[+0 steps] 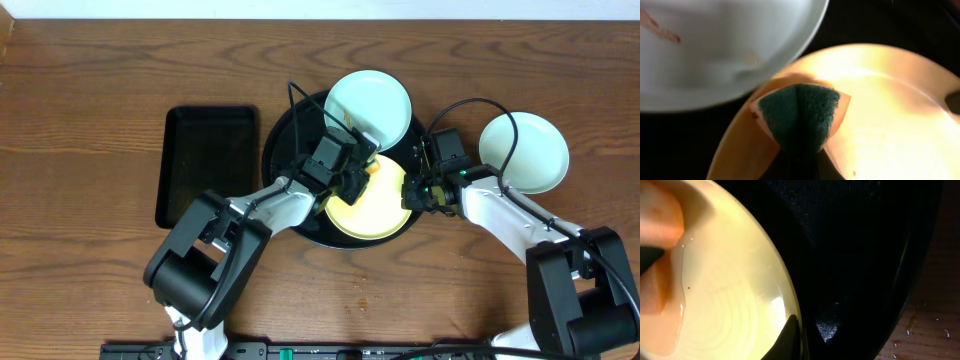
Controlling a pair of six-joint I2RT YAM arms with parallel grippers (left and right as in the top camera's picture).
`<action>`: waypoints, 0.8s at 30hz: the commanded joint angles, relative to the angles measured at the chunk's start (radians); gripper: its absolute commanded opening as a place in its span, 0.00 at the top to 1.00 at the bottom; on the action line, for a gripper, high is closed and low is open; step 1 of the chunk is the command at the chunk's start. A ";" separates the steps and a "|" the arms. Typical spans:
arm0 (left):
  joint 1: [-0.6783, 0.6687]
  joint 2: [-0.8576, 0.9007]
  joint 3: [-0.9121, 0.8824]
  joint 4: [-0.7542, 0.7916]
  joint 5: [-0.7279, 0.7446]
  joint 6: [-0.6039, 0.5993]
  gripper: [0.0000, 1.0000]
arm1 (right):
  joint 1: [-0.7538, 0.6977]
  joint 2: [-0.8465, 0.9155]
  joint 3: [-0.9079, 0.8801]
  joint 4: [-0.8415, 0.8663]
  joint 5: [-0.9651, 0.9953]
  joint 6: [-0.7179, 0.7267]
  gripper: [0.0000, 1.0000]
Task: Clean dirty plates on tray and stack at the side
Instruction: 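Scrub the tilted yellow plate with the sponge in the left gripper, then return the sponge to the black tray with the left gripper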
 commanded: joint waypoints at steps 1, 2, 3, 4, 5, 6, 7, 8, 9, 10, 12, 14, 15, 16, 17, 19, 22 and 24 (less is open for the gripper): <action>0.006 -0.005 -0.043 -0.088 -0.006 0.018 0.93 | 0.010 0.026 -0.007 -0.011 0.020 0.002 0.99; 0.006 -0.015 -0.043 -0.107 -0.006 0.017 0.93 | 0.010 0.026 -0.007 -0.011 0.020 0.002 0.99; 0.006 -0.022 -0.043 -0.127 -0.006 0.017 0.93 | 0.010 0.026 -0.007 -0.011 0.020 0.002 0.99; 0.006 -0.030 -0.043 -0.154 -0.006 0.016 0.93 | 0.010 0.026 -0.007 -0.011 0.020 0.002 0.99; 0.006 -0.037 -0.043 -0.203 -0.006 0.013 0.93 | 0.010 0.026 -0.007 -0.012 0.020 0.002 0.99; 0.006 -0.042 -0.043 -0.227 -0.006 0.013 0.93 | 0.010 0.026 -0.007 -0.012 0.020 0.002 0.99; 0.006 -0.052 -0.043 -0.250 -0.006 0.013 0.93 | 0.010 0.026 -0.007 -0.012 0.020 0.002 0.99; 0.006 -0.065 -0.043 -0.260 -0.006 0.013 0.93 | 0.010 0.026 -0.007 -0.012 0.020 0.002 0.99; 0.006 -0.084 -0.043 -0.260 -0.006 0.013 0.93 | 0.010 0.026 -0.007 -0.012 0.020 0.002 0.99; 0.007 -0.115 -0.042 -0.248 -0.006 0.013 0.93 | 0.010 0.026 -0.007 -0.012 0.020 0.002 0.99; 0.011 -0.185 -0.041 -0.199 -0.007 0.004 0.93 | 0.010 0.026 -0.007 -0.012 0.020 0.002 0.98; 0.019 -0.271 -0.040 -0.138 -0.007 -0.021 0.92 | 0.010 0.026 -0.007 -0.012 0.020 0.002 0.84; 0.026 -0.319 -0.040 -0.110 -0.016 -0.038 0.93 | 0.010 0.026 -0.007 -0.012 0.020 0.002 0.75; 0.033 -0.357 -0.040 -0.090 -0.030 -0.049 0.92 | 0.010 0.026 -0.007 -0.012 0.020 0.002 0.68; 0.042 -0.399 -0.040 -0.077 -0.050 -0.056 0.93 | 0.010 0.026 -0.007 -0.012 0.019 0.002 0.62; 0.068 -0.476 -0.040 -0.072 -0.105 -0.060 0.92 | 0.010 0.026 -0.007 -0.012 0.019 0.002 0.54; 0.121 -0.559 -0.040 -0.114 -0.159 -0.066 0.93 | 0.010 0.026 -0.007 -0.012 0.019 0.002 0.46; 0.172 -0.591 -0.040 -0.173 -0.169 -0.095 0.92 | 0.010 0.026 -0.007 -0.012 0.019 0.002 0.44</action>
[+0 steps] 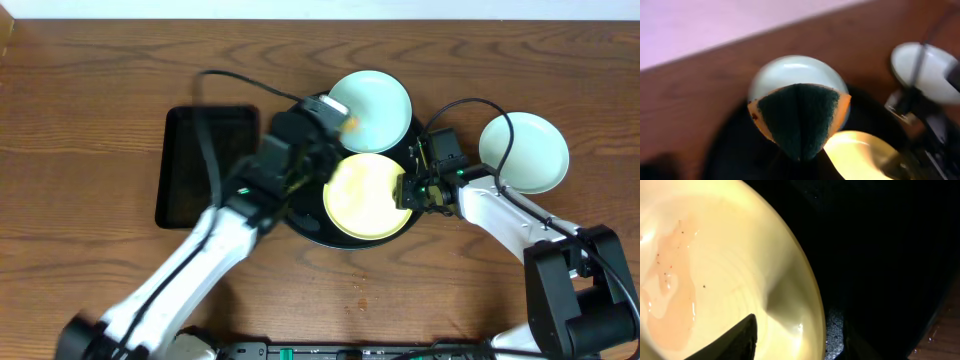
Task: Clean dirty plates on tray and stack at the side
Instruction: 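Return the sponge to the black tray with the left gripper, then lift the yellow plate with the right gripper and carry it right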
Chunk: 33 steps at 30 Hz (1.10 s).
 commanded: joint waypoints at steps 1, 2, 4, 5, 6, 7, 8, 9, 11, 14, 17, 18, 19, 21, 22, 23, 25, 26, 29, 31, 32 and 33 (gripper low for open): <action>0.094 -0.039 0.007 -0.092 -0.076 -0.077 0.93 | 0.000 0.019 -0.013 -0.018 0.045 0.002 0.43; 0.123 -0.040 0.007 -0.132 -0.076 -0.108 0.93 | 0.000 0.019 -0.013 -0.019 0.045 0.002 0.41; 0.188 -0.033 0.007 -0.226 -0.075 -0.168 0.93 | 0.000 0.019 -0.013 -0.023 0.045 0.002 0.43; 0.240 -0.020 0.007 -0.303 -0.075 -0.192 0.93 | 0.000 0.019 -0.013 -0.022 0.045 0.002 0.48; 0.269 -0.012 0.007 -0.345 -0.075 -0.192 0.93 | 0.000 0.019 -0.013 -0.022 0.046 0.002 0.53; 0.296 -0.005 0.007 -0.378 -0.075 -0.192 0.92 | 0.000 0.019 -0.013 -0.018 0.046 0.002 0.59; 0.321 0.000 0.007 -0.405 -0.075 -0.192 0.92 | 0.000 0.019 -0.013 -0.016 0.045 0.002 0.70; 0.343 0.004 0.007 -0.425 -0.075 -0.192 0.93 | 0.000 0.019 -0.013 -0.013 0.046 0.002 0.78; 0.391 0.007 0.007 -0.446 -0.075 -0.192 0.93 | 0.000 0.018 -0.010 -0.001 0.046 0.002 0.99; 0.442 0.007 0.007 -0.444 -0.075 -0.192 0.92 | 0.000 0.003 0.027 -0.008 0.045 0.001 0.99; 0.483 0.007 0.007 -0.442 -0.076 -0.192 0.93 | 0.000 -0.025 0.103 -0.053 0.046 -0.034 0.99; 0.495 0.007 0.007 -0.443 -0.076 -0.192 0.92 | 0.000 -0.034 0.137 -0.080 0.052 -0.054 0.99; 0.513 0.007 0.007 -0.444 -0.076 -0.192 0.92 | 0.006 -0.049 0.200 -0.143 0.100 -0.068 0.99; 0.525 0.007 0.007 -0.444 -0.076 -0.192 0.92 | 0.024 -0.059 0.256 -0.203 0.174 -0.095 0.99; 0.529 0.007 0.007 -0.444 -0.076 -0.192 0.92 | 0.039 -0.061 0.284 -0.232 0.222 -0.113 0.99; 0.533 0.007 0.007 -0.444 -0.076 -0.192 0.92 | 0.055 -0.061 0.307 -0.255 0.266 -0.128 0.99; 0.536 0.007 0.007 -0.444 -0.076 -0.191 0.92 | 0.093 -0.061 0.344 -0.295 0.363 -0.150 0.99; 0.536 0.008 0.007 -0.443 -0.076 -0.191 0.92 | 0.113 -0.061 0.357 -0.309 0.410 -0.158 0.99; 0.536 0.012 0.007 -0.443 -0.076 -0.192 0.92 | 0.184 -0.061 0.390 -0.333 0.550 -0.186 0.99; 0.536 0.018 0.007 -0.443 -0.076 -0.192 0.92 | 0.241 -0.061 0.400 -0.330 0.666 -0.217 0.99; 0.536 0.023 0.007 -0.443 -0.076 -0.191 0.92 | 0.281 -0.061 0.402 -0.320 0.769 -0.234 0.99; 0.536 0.029 0.007 -0.444 -0.076 -0.192 0.92 | 0.305 -0.061 0.402 -0.314 0.829 -0.244 0.99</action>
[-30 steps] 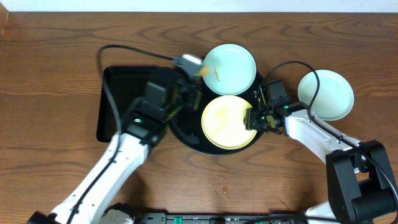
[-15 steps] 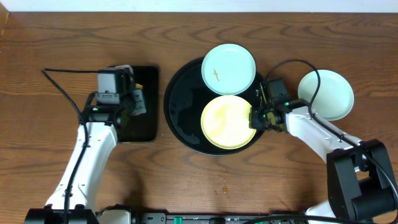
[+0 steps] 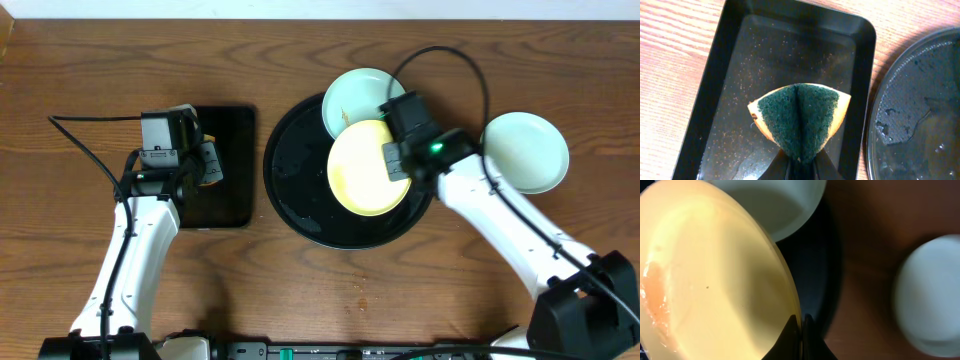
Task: Clean dirty plates on tray and stack at the side
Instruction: 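Lift the yellow plate with the right gripper and carry it right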
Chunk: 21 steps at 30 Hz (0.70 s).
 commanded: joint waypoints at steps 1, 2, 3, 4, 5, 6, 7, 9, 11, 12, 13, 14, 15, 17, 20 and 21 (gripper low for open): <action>0.003 0.024 0.008 0.001 -0.006 -0.011 0.92 | 0.117 -0.014 0.027 0.022 0.395 -0.084 0.99; 0.003 0.032 0.008 0.001 -0.006 -0.011 0.92 | 0.148 -0.014 0.027 0.035 0.472 -0.097 0.99; 0.003 0.043 0.008 0.001 -0.006 -0.011 0.92 | 0.182 -0.014 0.027 0.053 0.549 -0.117 0.99; 0.003 0.052 0.008 0.001 -0.006 -0.011 0.92 | 0.212 -0.014 0.027 0.072 0.607 -0.138 0.99; 0.003 0.064 0.008 0.002 -0.006 -0.011 0.92 | 0.245 -0.014 0.027 0.095 0.667 -0.163 0.99; 0.003 0.077 0.008 0.002 -0.006 -0.011 0.92 | 0.277 -0.014 0.027 0.122 0.723 -0.189 0.99; 0.003 0.085 0.008 0.002 -0.006 -0.011 0.92 | 0.301 -0.014 0.027 0.145 0.766 -0.209 0.99; 0.003 0.103 0.008 0.002 -0.006 -0.011 0.92 | 0.347 -0.014 0.027 0.196 0.848 -0.255 0.99; 0.003 0.117 0.008 0.002 -0.006 -0.011 0.92 | 0.389 -0.014 0.027 0.262 0.930 -0.315 0.99; 0.003 0.121 0.008 0.002 -0.006 -0.011 0.92 | 0.404 -0.014 0.027 0.290 0.958 -0.343 0.99; 0.003 0.122 0.008 0.002 -0.006 -0.011 0.92 | 0.418 -0.014 0.027 0.319 0.982 -0.370 0.99; 0.003 0.123 0.008 0.002 -0.006 -0.011 0.92 | 0.427 -0.014 0.027 0.342 1.001 -0.390 0.99; 0.003 0.123 0.008 0.003 -0.006 -0.011 0.92 | 0.436 -0.014 0.027 0.367 1.023 -0.407 0.99; 0.003 0.123 0.008 0.005 -0.006 -0.011 0.92 | 0.444 -0.014 0.027 0.398 1.040 -0.420 0.99; 0.003 0.123 0.008 0.005 -0.006 -0.011 0.92 | 0.446 -0.014 0.027 0.416 1.039 -0.419 0.99; 0.003 0.123 0.008 0.005 -0.006 -0.011 0.92 | 0.446 -0.014 0.027 0.419 1.039 -0.419 0.99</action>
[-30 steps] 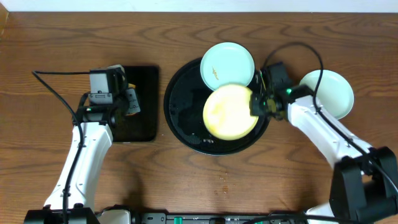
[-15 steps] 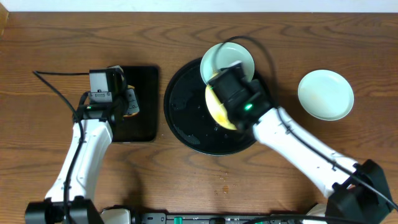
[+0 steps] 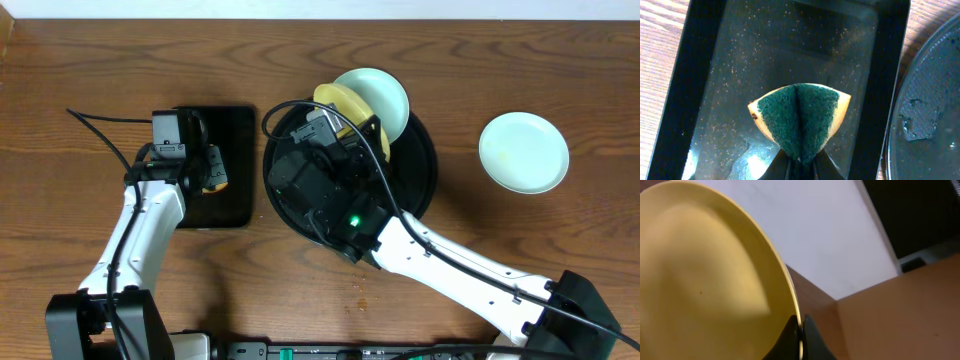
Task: Clean dirty plates on tray and stack at the side
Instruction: 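Lift the yellow plate with the right gripper and carry it right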
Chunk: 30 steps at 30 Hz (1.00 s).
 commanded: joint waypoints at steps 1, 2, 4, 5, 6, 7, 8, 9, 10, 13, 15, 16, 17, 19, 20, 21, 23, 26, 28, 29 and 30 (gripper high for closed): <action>0.003 0.004 0.008 0.000 -0.006 -0.009 0.92 | 0.005 -0.014 0.021 0.014 0.083 -0.032 0.99; 0.003 0.004 0.008 0.000 -0.006 -0.009 0.92 | 0.005 -0.014 0.021 0.019 0.083 -0.032 0.99; 0.003 0.004 0.008 0.000 -0.006 -0.009 0.92 | 0.005 -0.014 0.021 0.032 0.082 -0.032 0.99; 0.003 0.004 0.008 0.000 -0.006 -0.010 0.92 | 0.005 -0.014 0.021 0.035 0.076 -0.032 0.99; 0.003 0.004 0.008 0.000 -0.006 -0.009 0.92 | 0.005 -0.014 0.021 0.035 0.068 -0.031 0.99; 0.003 0.004 0.008 0.000 -0.006 -0.010 0.92 | 0.005 -0.014 0.021 0.035 0.060 -0.029 0.99; 0.003 0.004 0.008 0.000 -0.006 -0.010 0.92 | 0.005 -0.014 0.021 0.035 0.060 -0.019 0.99; 0.003 0.004 0.008 0.000 -0.006 -0.010 0.92 | 0.004 -0.014 0.021 0.034 0.053 -0.003 0.99; 0.003 0.004 0.008 0.000 -0.006 -0.010 0.92 | 0.004 -0.014 0.021 0.034 0.035 -0.001 0.99; 0.003 0.004 0.008 0.000 -0.006 -0.010 0.92 | -0.005 -0.014 0.021 0.021 -0.086 0.021 0.99; 0.003 0.004 0.008 0.000 -0.006 -0.010 0.92 | -0.017 -0.014 0.021 -0.006 -0.190 0.071 0.99; 0.003 0.004 0.008 0.000 -0.006 -0.010 0.92 | -0.029 -0.014 0.021 -0.030 -0.264 0.109 0.99; 0.003 0.004 0.008 0.000 -0.006 -0.010 0.92 | -0.061 -0.014 0.021 -0.078 -0.396 0.182 0.99; 0.003 0.004 0.008 0.000 -0.005 -0.010 0.92 | -0.108 -0.014 0.021 -0.130 -0.507 0.262 0.99; 0.003 0.004 0.008 -0.001 -0.005 -0.010 0.92 | -0.131 -0.014 0.021 -0.150 -0.554 0.295 0.99; 0.003 0.004 0.008 -0.001 -0.005 -0.010 0.92 | -0.162 -0.018 0.022 -0.177 -0.619 0.334 0.99; 0.003 0.004 0.008 0.000 -0.005 -0.010 0.92 | -0.230 -0.029 0.023 -0.220 -0.762 0.394 0.99; 0.003 0.004 0.008 0.000 -0.005 -0.010 0.92 | -0.364 -0.063 0.023 -0.255 -1.014 0.437 0.99; 0.003 0.004 0.008 0.000 -0.005 -0.010 0.92 | -0.485 -0.086 0.023 -0.261 -1.190 0.449 0.99; 0.003 0.004 0.008 0.000 -0.005 -0.010 0.92 | -0.537 -0.093 0.023 -0.262 -1.241 0.454 0.99; 0.003 0.004 0.008 0.000 -0.005 -0.010 0.92 | -0.605 -0.097 0.023 -0.264 -1.285 0.462 0.99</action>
